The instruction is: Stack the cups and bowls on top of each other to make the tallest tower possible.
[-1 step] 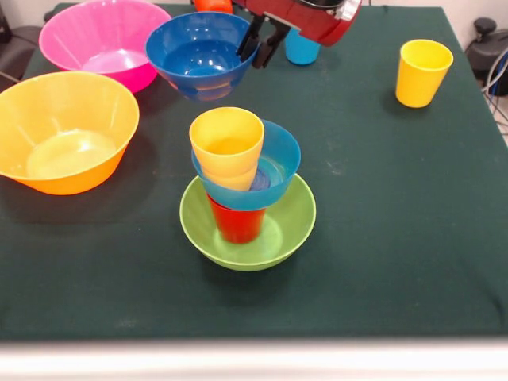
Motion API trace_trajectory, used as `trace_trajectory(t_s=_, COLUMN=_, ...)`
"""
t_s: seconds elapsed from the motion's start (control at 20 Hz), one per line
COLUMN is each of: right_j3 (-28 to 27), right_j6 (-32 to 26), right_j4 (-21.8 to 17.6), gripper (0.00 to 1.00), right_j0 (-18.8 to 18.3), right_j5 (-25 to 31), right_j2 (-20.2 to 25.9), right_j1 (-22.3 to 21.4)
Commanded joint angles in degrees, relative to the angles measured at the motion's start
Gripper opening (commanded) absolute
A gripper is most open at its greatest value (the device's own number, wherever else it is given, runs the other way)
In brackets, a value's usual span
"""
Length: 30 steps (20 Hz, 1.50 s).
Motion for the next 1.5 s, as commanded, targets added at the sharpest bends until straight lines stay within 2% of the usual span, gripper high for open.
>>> trace_trajectory(t_s=0.05, right_j3=7.1, right_j6=-8.9, right_j4=-0.4, gripper=0.00, right_j0=-0.4, right_j5=-4.6, right_j2=3.2, right_j1=-3.1)
trace_trajectory(t_s=0.4, right_j3=5.7, right_j6=-7.9, right_j4=-0.7, gripper=0.00, right_j0=-0.2, right_j5=-4.4, right_j2=3.5, right_j1=-1.6)
trace_trajectory(t_s=0.55, right_j3=6.1, right_j6=-8.1, right_j4=-0.6, gripper=0.00, right_j0=-0.1, right_j5=-4.3, right_j2=3.4, right_j1=-2.2)
trace_trajectory(t_s=0.7, right_j3=2.0, right_j6=-8.6, right_j4=-1.1, gripper=0.00, right_j0=0.0, right_j5=-2.0, right_j2=4.1, right_j1=0.1)
trace_trajectory(t_s=0.95, right_j3=-0.8, right_j6=-8.3, right_j4=-1.4, gripper=0.00, right_j0=0.0, right_j5=-1.4, right_j2=4.4, right_j1=2.2)
trace_trajectory(t_s=1.25, right_j3=-1.8, right_j6=-7.5, right_j4=-1.4, gripper=0.00, right_j0=0.3, right_j5=-2.3, right_j2=4.4, right_j1=3.5)
trace_trajectory(t_s=1.5, right_j3=-0.5, right_j6=-6.8, right_j4=-1.2, gripper=0.00, right_j0=0.6, right_j5=-3.3, right_j2=3.8, right_j1=3.2)
